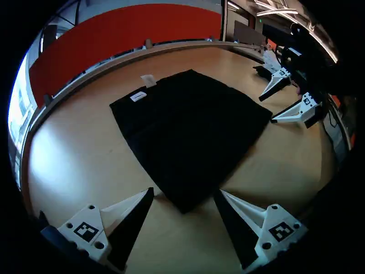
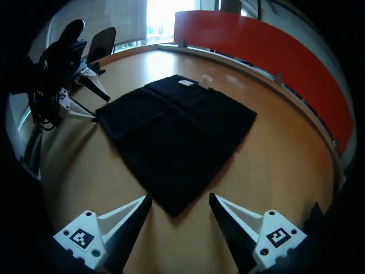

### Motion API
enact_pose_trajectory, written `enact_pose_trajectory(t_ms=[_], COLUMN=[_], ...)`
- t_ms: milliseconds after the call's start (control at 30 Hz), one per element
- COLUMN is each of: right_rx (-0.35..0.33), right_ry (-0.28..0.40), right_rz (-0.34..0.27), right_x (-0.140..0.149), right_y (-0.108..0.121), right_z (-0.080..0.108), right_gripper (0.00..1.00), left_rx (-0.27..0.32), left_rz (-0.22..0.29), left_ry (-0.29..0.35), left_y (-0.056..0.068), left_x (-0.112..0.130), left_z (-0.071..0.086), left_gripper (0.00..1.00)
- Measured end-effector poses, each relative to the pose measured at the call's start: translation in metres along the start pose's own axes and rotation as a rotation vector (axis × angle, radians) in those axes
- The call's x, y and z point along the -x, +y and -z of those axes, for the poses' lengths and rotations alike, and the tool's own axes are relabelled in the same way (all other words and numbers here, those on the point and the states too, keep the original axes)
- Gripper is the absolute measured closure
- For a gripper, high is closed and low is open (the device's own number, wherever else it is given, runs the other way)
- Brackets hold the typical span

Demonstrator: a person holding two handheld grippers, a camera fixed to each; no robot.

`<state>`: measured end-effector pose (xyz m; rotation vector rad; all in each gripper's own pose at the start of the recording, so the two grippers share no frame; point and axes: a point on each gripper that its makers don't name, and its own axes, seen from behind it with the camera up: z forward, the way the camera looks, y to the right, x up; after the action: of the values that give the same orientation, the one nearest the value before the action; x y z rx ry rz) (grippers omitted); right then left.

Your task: Fold towel

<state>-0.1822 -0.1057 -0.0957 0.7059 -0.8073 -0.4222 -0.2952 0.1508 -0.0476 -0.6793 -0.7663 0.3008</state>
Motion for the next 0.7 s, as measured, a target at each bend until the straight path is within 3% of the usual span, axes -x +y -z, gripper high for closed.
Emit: enact_pose_trajectory(t_ms=[200,500,700], right_rx=[-0.023,-0.038,-0.04], right_ry=[-0.012,-0.018,-0.024], right_rz=[-0.001,-0.024,-0.031], right_x=[0.0032,0.0054,0.0054], right_y=[-0.004,-0.0063,-0.0059], right_z=[-0.0018,-0.001,-0.0014], right_gripper=[0.14,0.32,0.52], left_rx=[0.006,0.015,0.02], left_rz=[-0.01,-0.024,-0.028], left_ry=[-0.008,-0.013,-0.016], left_y=[0.0026,0.0068,0.0093], left_x=[0.0018,0.0026,0.0023], left_z=[-0.0003,0.0002,-0.0003], left_gripper=[0.06,0.19,0.27])
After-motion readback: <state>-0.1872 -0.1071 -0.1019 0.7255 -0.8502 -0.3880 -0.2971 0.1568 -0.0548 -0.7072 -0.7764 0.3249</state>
